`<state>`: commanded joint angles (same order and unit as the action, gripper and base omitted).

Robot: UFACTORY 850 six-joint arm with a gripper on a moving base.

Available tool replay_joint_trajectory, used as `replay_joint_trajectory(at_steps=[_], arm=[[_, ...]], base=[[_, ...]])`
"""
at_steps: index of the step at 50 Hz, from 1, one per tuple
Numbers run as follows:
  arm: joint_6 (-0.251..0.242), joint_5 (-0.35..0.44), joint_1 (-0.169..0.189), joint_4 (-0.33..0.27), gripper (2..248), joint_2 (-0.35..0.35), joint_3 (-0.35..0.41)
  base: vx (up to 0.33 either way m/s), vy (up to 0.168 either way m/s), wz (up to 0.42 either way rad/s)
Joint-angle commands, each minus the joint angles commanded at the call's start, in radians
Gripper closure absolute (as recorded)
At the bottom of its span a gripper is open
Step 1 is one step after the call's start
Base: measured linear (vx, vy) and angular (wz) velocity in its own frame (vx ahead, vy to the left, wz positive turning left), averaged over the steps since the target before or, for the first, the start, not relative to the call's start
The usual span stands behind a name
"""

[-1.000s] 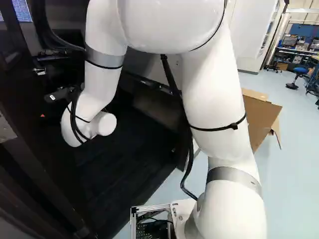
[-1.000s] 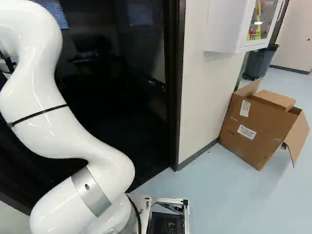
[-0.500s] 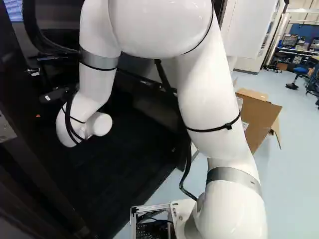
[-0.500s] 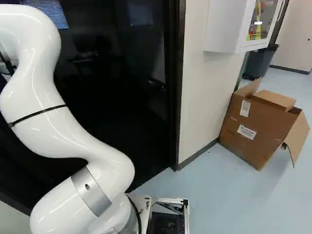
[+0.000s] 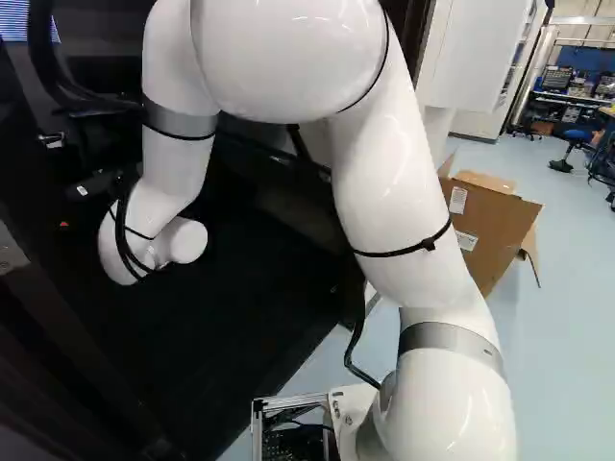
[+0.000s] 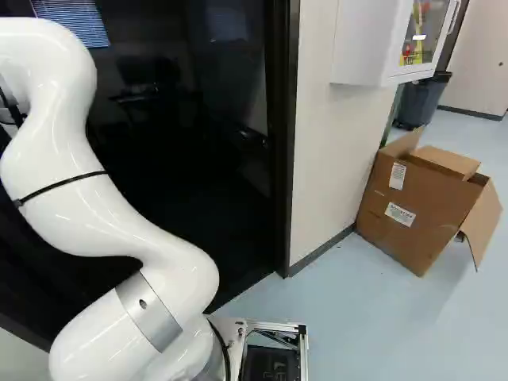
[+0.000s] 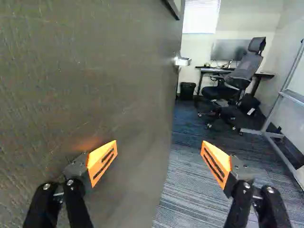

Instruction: Open the door and move inside

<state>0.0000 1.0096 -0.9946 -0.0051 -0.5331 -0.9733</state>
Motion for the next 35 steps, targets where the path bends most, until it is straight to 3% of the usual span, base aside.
replay_joint_trajectory(at_steps=[20,35], arm=[[0.000,0.000,-0.008,0.000,3,-0.017,-0.023],[0.000,0.000,-0.001,0.000,3,0.002,0.003]], base=[[0.000,0.000,0.000],[0.000,0.000,0.000]])
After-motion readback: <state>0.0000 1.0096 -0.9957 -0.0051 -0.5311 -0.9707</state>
